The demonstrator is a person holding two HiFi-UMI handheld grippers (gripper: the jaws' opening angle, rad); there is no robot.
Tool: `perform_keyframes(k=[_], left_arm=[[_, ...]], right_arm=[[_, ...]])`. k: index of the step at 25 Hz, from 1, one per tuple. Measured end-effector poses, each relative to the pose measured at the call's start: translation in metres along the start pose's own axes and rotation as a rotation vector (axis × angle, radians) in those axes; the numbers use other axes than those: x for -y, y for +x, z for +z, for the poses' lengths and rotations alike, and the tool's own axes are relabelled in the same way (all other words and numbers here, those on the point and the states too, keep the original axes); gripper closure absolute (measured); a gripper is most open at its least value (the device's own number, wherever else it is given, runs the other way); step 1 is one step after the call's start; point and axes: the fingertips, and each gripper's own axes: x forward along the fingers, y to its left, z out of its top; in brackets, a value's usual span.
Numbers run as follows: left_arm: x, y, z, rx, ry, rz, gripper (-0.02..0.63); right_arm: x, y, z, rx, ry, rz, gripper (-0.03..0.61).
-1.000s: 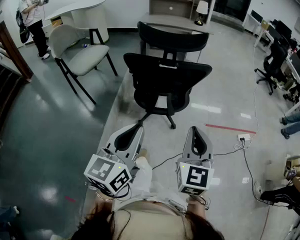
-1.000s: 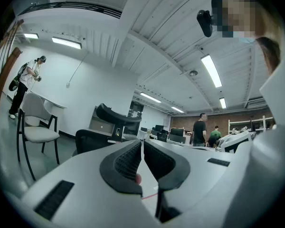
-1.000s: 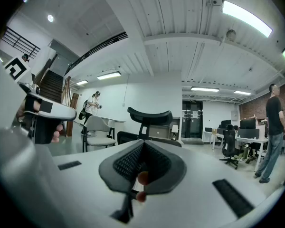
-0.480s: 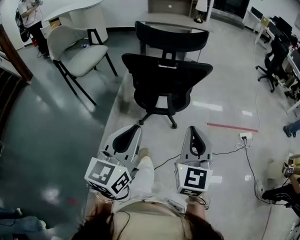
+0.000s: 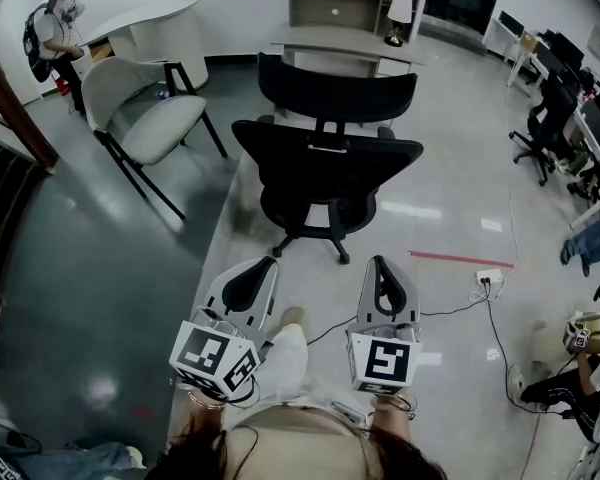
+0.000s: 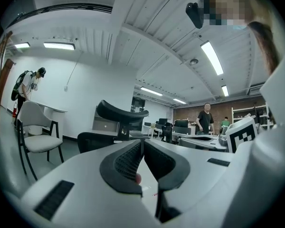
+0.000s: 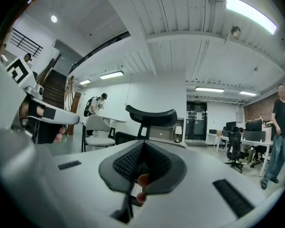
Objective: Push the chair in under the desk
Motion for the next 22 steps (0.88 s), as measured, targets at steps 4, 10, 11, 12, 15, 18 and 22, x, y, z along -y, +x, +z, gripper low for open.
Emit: perform_keyframes(k=[4, 10, 11, 12, 15, 18, 22], left_arm=[[-0.005, 0.022, 0.003, -0.010, 0.015, -0.008, 0.588], [-0.015, 0.050, 0.003, -0.037, 0.078, -0.024, 0.588], [-0.017, 0.054, 0.003, -0.038, 0.079, -0.026, 0.588], [-0.019, 0.058, 0.003, -0.039, 0.078, -0.028, 0.588], [-0.027, 0.072, 0.006, -0.039, 0.083, -0.028, 0.588], [-0.040, 0.086, 0.010, -0.041, 0.104, -0.013, 0.588], [-0.055, 0.104, 0.015, -0.045, 0.132, -0.002, 0.588]], right_arm=[[0.007, 0.020, 0.001, -0.010, -0.014, 0.011, 0.557], [0.015, 0.051, 0.002, -0.027, -0.029, 0.001, 0.557], [0.017, 0.055, 0.002, -0.028, -0.030, 0.000, 0.557], [0.020, 0.060, 0.002, -0.032, -0.031, -0.003, 0.557], [0.027, 0.075, 0.003, -0.041, -0.045, -0.007, 0.557], [0.032, 0.093, 0.007, -0.054, -0.060, -0.016, 0.557], [0.040, 0.113, 0.009, -0.068, -0.060, -0.021, 0.557]])
